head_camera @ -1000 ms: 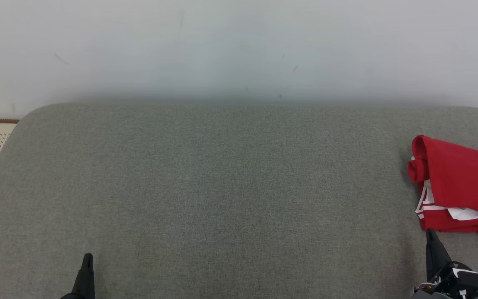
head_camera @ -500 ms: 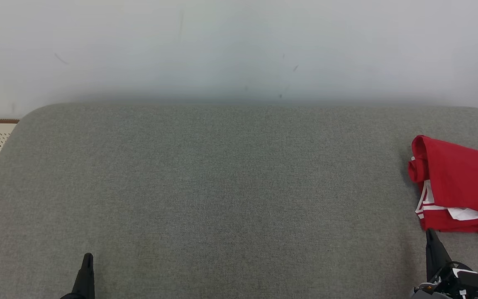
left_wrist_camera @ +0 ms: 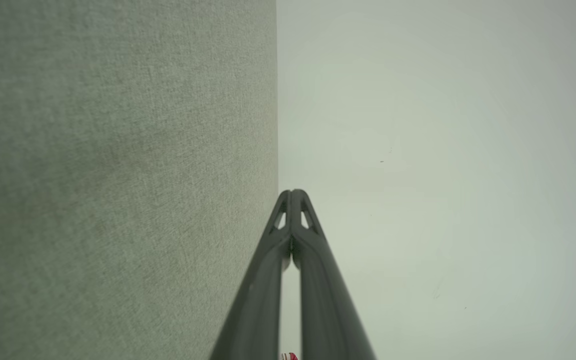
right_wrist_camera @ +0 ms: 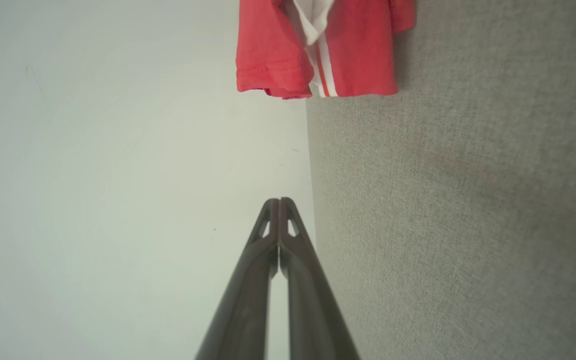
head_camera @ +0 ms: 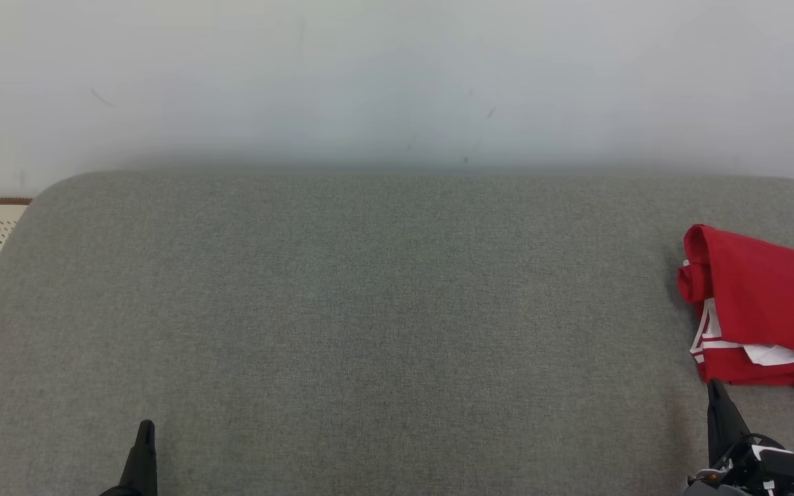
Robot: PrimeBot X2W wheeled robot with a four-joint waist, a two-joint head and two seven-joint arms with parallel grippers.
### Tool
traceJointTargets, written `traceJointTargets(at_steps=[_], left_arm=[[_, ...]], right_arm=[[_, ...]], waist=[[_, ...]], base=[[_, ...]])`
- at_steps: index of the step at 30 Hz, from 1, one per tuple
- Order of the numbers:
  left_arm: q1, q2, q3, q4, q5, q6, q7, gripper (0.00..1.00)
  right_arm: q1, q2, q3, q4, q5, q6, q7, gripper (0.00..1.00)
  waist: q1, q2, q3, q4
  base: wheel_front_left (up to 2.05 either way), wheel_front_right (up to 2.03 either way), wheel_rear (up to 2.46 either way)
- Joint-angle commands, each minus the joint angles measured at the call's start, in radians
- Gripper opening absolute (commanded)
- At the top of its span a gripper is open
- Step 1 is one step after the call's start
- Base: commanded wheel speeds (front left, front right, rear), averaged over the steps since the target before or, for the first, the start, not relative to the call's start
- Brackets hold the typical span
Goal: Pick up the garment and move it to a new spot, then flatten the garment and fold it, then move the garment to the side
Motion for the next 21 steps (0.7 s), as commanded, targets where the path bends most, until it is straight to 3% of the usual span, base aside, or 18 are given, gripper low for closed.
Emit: traceJointTargets(at_steps=[1, 21], left_arm=[[-0.005, 0.003, 0.003, -0.002, -0.003, -0.003, 0.001, 0.0], [-0.005, 0.003, 0.003, -0.002, -0.003, -0.003, 0.001, 0.0]], right_arm=[[0.0, 0.002, 0.0, -0.004, 0.004, 0.0, 0.002, 0.0], [0.0, 0.002, 0.0, -0.004, 0.004, 0.0, 0.002, 0.0]], waist=[[0.0, 0.0, 0.0, 0.0], [0.0, 0.0, 0.0, 0.0]], base=[[0.0, 0.0, 0.0], [0.0, 0.0, 0.0]])
